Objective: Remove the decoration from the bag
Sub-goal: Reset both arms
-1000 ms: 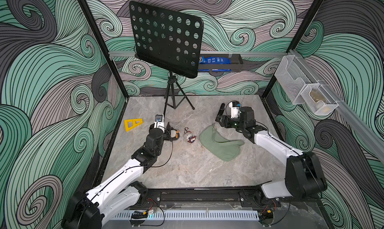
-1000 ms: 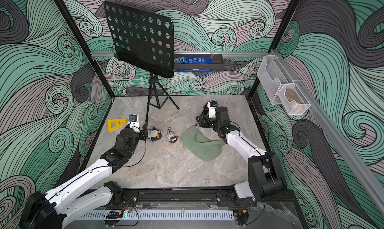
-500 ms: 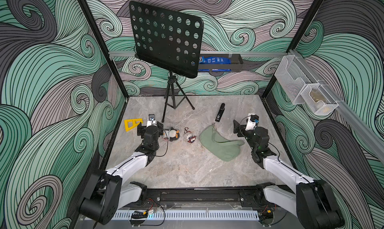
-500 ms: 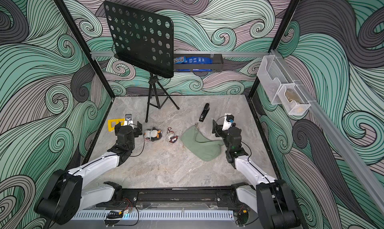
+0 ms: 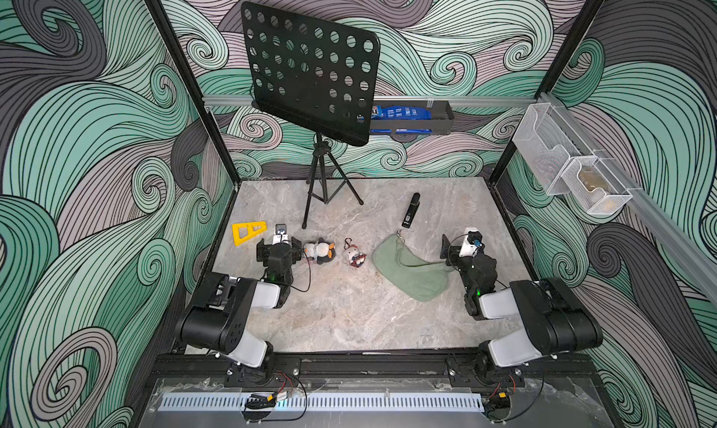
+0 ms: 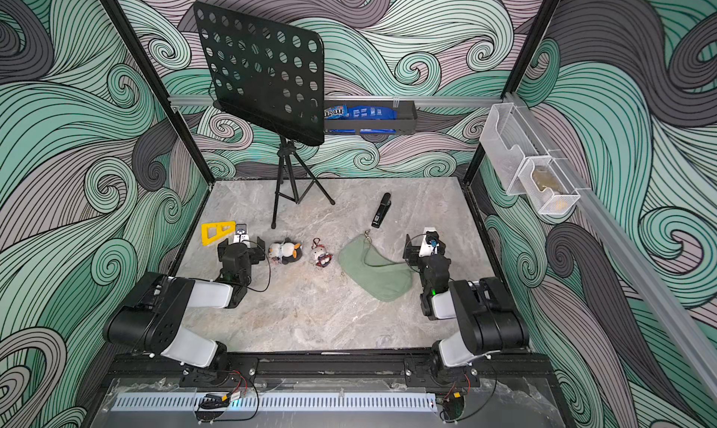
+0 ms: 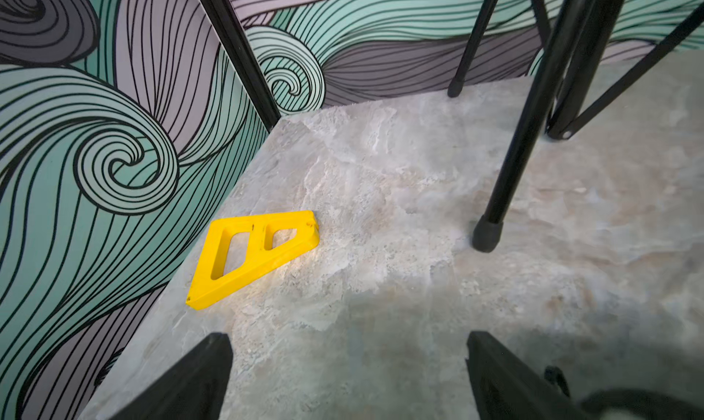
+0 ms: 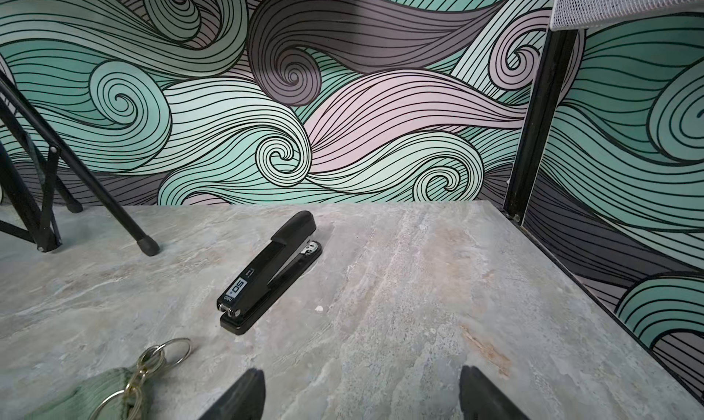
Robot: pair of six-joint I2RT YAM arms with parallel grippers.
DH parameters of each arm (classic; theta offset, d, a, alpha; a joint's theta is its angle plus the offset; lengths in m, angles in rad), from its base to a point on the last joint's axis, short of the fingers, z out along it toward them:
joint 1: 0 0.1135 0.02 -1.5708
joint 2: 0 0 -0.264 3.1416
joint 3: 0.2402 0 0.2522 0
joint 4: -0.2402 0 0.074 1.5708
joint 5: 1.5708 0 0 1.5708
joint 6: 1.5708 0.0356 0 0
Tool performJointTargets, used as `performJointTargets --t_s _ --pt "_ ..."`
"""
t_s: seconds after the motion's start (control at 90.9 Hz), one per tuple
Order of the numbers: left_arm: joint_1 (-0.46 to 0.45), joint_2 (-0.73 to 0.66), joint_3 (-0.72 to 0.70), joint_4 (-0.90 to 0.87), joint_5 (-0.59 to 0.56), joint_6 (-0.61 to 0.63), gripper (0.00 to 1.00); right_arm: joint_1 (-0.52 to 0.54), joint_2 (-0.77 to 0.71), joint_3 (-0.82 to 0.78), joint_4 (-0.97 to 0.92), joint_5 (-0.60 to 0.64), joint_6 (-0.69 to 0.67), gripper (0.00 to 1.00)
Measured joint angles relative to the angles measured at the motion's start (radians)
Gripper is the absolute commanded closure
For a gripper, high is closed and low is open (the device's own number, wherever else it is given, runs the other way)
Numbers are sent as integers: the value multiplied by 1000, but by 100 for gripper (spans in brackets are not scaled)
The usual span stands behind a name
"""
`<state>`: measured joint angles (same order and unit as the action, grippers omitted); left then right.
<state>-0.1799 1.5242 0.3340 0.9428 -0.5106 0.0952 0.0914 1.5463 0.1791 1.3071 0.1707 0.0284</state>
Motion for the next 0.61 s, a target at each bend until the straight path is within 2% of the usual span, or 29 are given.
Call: performJointTargets --t_s 0.077,0.121,0.154,0.374,0.473,0.605 --pt "2 0 -2 29 6 0 1 -1 29 -21 49 -9 -4 15" --pt "3 0 -4 39 7 0 1 -2 33 -20 63 -17 -8 4" --pt "3 0 -5 45 11 0 1 -1 33 -18 75 -23 -16 1" --pt "13 8 -10 74 49 -3 1 -2 33 -13 121 -45 -21 1" --pt "28 56 -9 99 69 -5 1 -3 33 -12 122 -65 -26 1" --pt "29 69 -6 63 86 -9 1 -3 33 14 97 -77 -28 1"
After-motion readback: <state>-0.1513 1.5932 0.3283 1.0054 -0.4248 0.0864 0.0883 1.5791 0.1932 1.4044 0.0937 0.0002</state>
